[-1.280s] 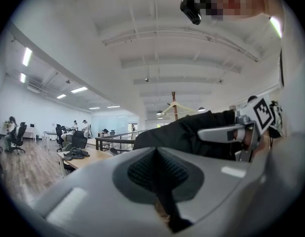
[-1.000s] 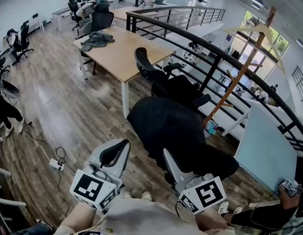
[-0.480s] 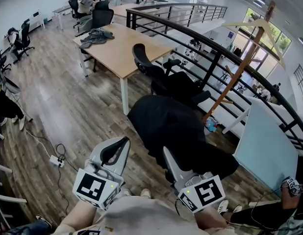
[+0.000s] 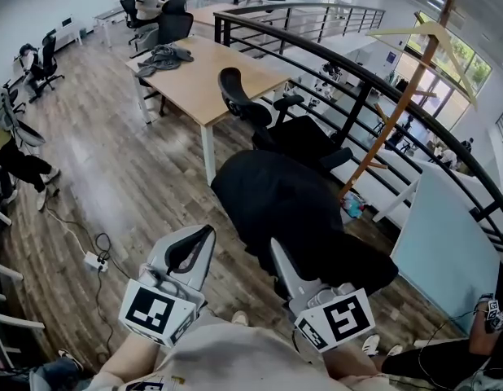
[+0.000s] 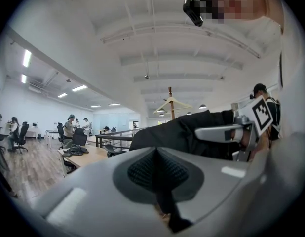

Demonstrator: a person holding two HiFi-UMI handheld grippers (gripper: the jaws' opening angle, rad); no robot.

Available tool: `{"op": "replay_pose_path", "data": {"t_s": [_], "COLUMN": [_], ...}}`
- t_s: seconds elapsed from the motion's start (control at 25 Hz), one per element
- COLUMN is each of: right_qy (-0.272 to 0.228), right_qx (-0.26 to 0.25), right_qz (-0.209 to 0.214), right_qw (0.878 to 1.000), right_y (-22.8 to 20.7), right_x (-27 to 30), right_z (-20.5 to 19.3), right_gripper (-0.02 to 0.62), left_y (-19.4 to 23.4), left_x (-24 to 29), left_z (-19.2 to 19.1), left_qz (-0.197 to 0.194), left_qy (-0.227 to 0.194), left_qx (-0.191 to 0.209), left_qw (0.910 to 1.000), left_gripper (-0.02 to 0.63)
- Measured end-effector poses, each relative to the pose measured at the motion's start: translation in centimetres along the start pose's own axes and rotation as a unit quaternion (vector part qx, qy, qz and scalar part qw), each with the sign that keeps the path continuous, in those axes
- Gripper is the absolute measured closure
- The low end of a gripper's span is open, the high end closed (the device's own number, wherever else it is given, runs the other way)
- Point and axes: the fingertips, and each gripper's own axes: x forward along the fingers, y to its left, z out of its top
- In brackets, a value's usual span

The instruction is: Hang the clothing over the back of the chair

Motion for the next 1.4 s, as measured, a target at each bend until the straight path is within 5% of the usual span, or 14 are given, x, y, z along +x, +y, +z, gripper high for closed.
{"op": "replay_pose_path", "data": {"t_s": [0.76, 1.4], "right_qy": [0.001, -0.006], "right_qx": [-0.014, -0.027], "right_qz": [0.003, 0.004], "right_qw": [1.0, 1.0], "right_y": [-2.4, -2.4], "right_x": [0.2, 8.9], "right_z": [-1.3, -1.5], "right_gripper": [0.471, 0.471], "left_y": [-0.9, 7.7], "left_x": [1.5, 5.6], "left_z": [-0.7, -1.9], "left_qz": [0.018, 0.021], "left_qy": [-0.009, -0.021], "left_qx": [0.007, -0.005], "left_qw": [0.9998, 0.9995], "left_gripper": [0.604, 0.604]}}
